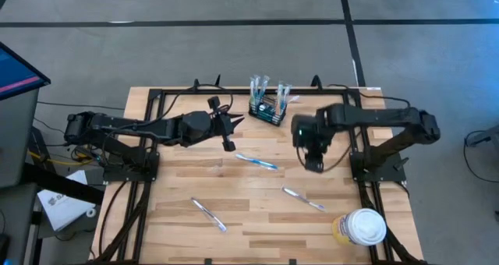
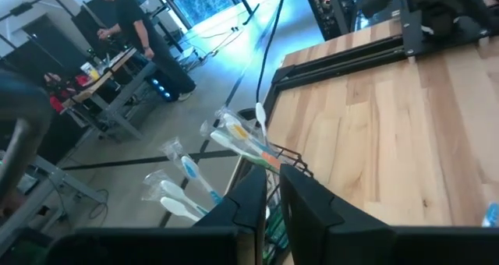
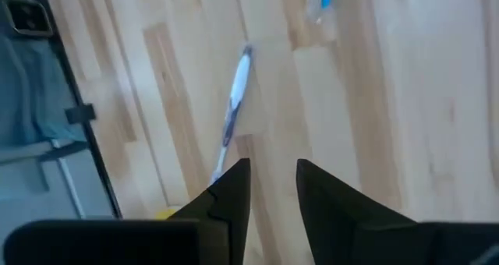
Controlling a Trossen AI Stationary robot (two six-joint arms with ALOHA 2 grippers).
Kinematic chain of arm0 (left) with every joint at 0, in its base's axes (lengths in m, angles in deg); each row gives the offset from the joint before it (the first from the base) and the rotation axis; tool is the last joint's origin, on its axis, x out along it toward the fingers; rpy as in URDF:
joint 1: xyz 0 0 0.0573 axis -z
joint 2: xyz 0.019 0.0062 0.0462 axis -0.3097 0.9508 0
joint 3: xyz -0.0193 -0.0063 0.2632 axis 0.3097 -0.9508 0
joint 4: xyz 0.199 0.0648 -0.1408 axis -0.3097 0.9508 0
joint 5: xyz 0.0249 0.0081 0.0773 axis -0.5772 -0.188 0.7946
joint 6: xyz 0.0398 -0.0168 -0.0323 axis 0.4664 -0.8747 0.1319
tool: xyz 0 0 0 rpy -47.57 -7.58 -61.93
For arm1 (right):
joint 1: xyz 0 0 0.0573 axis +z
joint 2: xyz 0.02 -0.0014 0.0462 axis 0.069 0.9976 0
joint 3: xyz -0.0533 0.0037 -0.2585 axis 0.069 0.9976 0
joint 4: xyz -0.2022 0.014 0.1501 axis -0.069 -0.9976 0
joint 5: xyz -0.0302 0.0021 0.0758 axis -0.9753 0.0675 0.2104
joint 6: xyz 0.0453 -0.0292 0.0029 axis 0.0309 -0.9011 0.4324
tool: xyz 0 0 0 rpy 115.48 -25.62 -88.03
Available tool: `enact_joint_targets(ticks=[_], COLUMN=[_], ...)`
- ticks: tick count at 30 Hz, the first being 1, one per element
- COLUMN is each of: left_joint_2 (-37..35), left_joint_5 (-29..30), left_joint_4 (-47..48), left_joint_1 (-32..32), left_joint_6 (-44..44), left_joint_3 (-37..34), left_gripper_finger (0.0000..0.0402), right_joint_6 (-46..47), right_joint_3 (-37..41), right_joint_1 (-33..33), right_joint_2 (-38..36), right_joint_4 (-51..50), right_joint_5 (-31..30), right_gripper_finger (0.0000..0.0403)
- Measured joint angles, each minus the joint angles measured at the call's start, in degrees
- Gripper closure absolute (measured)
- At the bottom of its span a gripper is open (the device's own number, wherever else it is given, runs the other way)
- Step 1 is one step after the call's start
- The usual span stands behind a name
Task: Pick & Place toothbrushing station
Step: Put the right violet toothbrush into the mesh organizer
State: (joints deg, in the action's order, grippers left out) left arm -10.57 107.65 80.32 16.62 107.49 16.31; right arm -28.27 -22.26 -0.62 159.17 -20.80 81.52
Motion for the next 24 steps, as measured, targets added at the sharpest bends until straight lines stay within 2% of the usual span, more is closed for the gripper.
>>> enact_joint_targets(ticks=[14, 24], left_joint_2=[0.0, -0.03], left_joint_5=[0.24, 0.13], left_joint_4=[0.99, 0.93], left_joint_1=[6.19, 11.25], left_joint_6=[-6.1, -8.67], left_joint_3=[-0.02, -4.32], left_gripper_finger=[0.0368, 0.0368], right_joint_6=[24.27, 40.49], right_joint_3=[0.0, 0.0], right_joint_1=[25.81, 37.81], right_joint_2=[0.0, 0.0], right_joint_4=[1.34, 0.9], right_joint_5=[-17.93, -23.84], right_gripper_finger=[0.0316, 0.0316])
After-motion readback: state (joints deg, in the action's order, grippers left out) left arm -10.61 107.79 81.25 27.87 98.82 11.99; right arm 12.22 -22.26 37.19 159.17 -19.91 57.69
